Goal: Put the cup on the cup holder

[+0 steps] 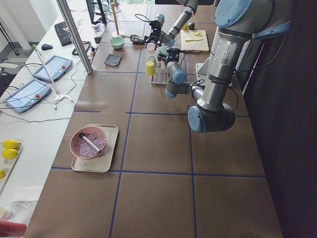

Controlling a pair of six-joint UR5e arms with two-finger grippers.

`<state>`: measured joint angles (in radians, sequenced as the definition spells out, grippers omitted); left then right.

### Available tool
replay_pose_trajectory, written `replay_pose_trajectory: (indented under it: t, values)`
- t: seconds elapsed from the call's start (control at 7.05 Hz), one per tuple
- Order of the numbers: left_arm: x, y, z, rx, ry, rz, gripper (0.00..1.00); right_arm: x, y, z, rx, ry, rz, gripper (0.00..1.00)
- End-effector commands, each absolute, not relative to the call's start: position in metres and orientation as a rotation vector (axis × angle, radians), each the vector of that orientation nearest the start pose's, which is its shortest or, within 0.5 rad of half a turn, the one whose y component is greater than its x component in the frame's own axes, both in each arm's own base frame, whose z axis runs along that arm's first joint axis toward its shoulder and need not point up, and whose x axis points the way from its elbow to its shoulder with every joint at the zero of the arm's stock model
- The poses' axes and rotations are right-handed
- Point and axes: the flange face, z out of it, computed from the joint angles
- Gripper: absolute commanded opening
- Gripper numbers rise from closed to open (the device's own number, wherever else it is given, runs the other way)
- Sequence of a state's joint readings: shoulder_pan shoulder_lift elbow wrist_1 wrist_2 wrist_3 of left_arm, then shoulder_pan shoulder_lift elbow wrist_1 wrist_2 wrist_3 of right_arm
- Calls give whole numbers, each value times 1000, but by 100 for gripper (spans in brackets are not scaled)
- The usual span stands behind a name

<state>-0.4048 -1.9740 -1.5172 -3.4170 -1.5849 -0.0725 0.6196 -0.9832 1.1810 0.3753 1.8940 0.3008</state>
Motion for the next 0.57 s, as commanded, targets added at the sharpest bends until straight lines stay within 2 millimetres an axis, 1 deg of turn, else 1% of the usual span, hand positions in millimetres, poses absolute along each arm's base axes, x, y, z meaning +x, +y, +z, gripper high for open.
replay_pose_trajectory:
  t: [0.0,0.14,0.28,0.43]
  values:
    - [464,-336,285,1838,1334,621,7,-466,-454,310,1663,-1448,-722,0]
    - [465,-337,288,1841,1335,616,8,-465,-452,315,1669,-1453,-722,2]
    - [469,-339,299,1836,1325,605,8,-464,-450,316,1672,-1457,-724,19]
    - [473,-338,308,1834,1326,603,8,-461,-447,321,1665,-1461,-721,47]
